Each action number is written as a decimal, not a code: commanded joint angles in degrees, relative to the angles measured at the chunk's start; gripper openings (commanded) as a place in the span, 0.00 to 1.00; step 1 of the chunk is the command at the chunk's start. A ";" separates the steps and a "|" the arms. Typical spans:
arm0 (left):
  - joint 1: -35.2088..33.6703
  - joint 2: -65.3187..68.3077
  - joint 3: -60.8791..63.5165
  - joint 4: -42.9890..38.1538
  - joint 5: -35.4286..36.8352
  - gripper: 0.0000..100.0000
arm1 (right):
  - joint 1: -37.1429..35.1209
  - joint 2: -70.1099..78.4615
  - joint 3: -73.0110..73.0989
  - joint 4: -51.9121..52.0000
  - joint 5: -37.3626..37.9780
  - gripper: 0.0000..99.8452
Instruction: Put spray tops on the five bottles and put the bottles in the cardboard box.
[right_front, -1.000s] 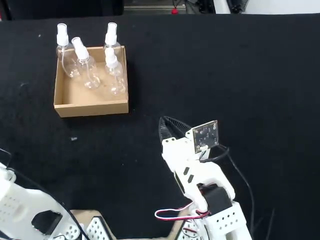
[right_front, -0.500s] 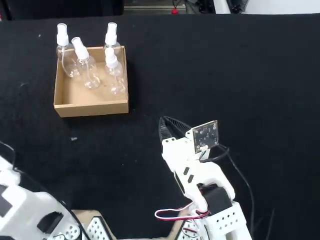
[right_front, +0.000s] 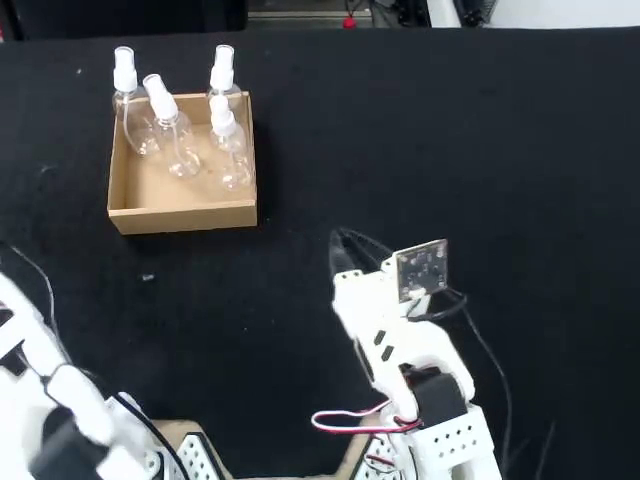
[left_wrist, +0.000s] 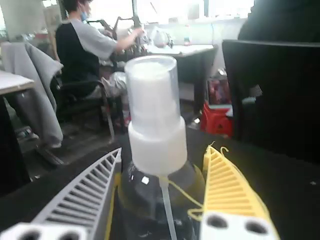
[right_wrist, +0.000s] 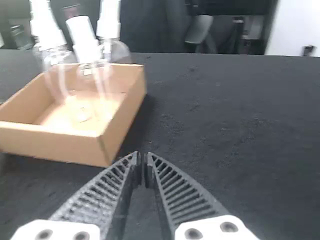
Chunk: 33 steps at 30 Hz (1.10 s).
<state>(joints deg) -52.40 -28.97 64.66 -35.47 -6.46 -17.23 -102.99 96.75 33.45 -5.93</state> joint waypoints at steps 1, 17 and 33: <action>6.73 -11.34 -5.76 21.45 0.00 0.21 | 3.25 -4.79 -0.22 0.35 0.53 0.01; 31.52 -13.01 -5.76 24.53 0.00 0.21 | 3.43 -4.79 -0.22 0.35 0.53 0.01; 36.62 5.19 -5.49 -2.73 -0.44 0.21 | 3.52 -4.79 -0.22 0.35 0.53 0.01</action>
<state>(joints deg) -16.09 -30.55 62.46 -25.80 -6.46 -14.42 -102.99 96.75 33.45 -5.93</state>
